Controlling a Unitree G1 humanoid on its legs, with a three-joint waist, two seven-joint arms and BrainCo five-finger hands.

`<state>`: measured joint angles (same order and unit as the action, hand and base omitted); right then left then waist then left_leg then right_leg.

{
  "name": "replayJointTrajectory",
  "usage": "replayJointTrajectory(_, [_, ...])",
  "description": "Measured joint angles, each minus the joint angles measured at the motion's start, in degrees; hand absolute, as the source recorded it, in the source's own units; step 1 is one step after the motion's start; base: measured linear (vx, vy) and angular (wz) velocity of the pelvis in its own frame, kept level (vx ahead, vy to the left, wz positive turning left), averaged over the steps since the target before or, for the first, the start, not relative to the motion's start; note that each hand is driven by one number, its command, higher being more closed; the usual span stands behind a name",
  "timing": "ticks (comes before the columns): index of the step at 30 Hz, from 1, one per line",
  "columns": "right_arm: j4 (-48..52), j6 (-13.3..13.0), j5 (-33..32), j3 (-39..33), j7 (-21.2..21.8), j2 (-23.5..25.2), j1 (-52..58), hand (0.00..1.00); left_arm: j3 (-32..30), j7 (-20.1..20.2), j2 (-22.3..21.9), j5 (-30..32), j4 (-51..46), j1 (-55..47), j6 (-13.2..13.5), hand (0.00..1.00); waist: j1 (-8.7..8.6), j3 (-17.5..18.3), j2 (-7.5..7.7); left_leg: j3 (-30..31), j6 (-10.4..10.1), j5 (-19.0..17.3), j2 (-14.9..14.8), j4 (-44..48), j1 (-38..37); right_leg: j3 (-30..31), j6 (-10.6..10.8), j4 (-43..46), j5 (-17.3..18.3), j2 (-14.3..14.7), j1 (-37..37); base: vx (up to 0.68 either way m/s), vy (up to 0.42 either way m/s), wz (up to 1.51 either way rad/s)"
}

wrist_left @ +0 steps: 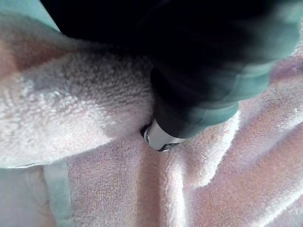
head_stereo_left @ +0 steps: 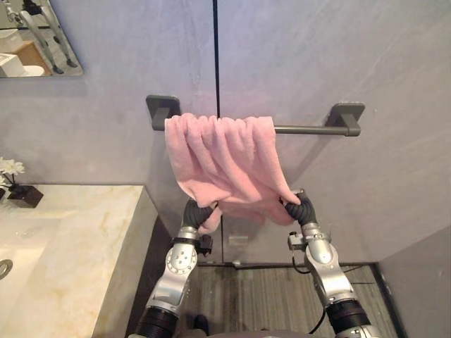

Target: Organize washtable

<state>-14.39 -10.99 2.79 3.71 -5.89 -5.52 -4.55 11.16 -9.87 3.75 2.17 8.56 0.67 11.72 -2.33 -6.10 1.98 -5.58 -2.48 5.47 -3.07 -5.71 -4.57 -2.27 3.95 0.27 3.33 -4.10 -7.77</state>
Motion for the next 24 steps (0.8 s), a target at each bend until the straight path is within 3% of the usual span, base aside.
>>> replayJointTrajectory(11, [0.00,0.01,0.02,-3.00,-0.05,0.73,0.02,1.00,0.66,1.62,-1.31,-1.57,0.00,0.00,-0.01,1.00,-0.85,-0.09,-0.15,-0.23,0.03,-0.41,0.16,0.18,-0.08,0.16,0.10,-0.04,0.12,-0.08,-0.03,0.00,-0.001,0.00])
replayJointTrajectory(18, [0.00,0.17,0.21,-4.63,-0.47,0.74,0.03,1.00,1.69,2.34,-1.34,-1.55,0.02,0.04,-0.02,1.00,-2.92,-0.40,-0.69,-0.11,-0.25,-0.88,0.21,0.17,-0.07,0.12,0.15,0.08,0.35,-0.16,-0.03,0.00,0.000,0.00])
replayJointTrajectory(24, [0.00,0.15,1.35,-6.12,-1.81,0.75,0.03,1.00,2.45,2.42,-2.01,-1.52,0.13,0.61,-0.04,1.00,-3.41,-0.39,-1.13,0.14,-0.30,-1.02,0.28,0.20,-0.07,-0.17,-0.07,0.40,0.96,-0.04,0.03,0.00,0.000,0.00])
